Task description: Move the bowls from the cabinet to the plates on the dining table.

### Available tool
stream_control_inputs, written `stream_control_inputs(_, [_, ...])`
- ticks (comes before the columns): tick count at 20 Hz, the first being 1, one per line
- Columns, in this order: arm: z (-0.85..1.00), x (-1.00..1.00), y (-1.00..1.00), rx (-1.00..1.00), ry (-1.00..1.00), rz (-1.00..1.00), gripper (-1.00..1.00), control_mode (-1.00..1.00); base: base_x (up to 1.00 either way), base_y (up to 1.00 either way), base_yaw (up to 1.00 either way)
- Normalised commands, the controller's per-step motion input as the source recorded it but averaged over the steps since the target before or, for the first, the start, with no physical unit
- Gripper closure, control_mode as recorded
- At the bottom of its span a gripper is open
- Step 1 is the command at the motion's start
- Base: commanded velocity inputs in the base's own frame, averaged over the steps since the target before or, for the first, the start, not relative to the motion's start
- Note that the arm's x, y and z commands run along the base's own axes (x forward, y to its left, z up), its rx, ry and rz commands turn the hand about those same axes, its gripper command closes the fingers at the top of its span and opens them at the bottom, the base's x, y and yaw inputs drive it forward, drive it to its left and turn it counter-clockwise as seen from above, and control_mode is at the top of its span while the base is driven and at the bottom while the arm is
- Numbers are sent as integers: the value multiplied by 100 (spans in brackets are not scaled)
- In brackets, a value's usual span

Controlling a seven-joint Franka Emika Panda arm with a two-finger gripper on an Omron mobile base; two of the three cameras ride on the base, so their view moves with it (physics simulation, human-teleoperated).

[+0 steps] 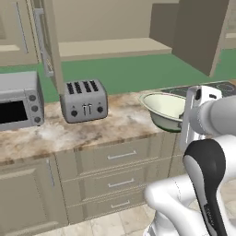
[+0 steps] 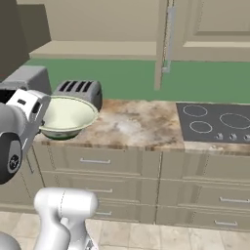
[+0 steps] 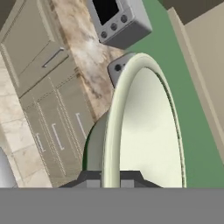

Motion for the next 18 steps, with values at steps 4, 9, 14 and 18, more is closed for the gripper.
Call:
stream_control_inputs(4, [0,0,0,0,0,0,100,100,-61,2,-44])
stream_control_inputs(9, [0,0,0,0,0,0,100,100,-5,5,-77])
stream_control_inputs(14, [0,0,0,0,0,0,100,100,-18,0,-79])
stream_control_inputs(18, [0,0,0,0,0,0,100,100,-15,-6,-74])
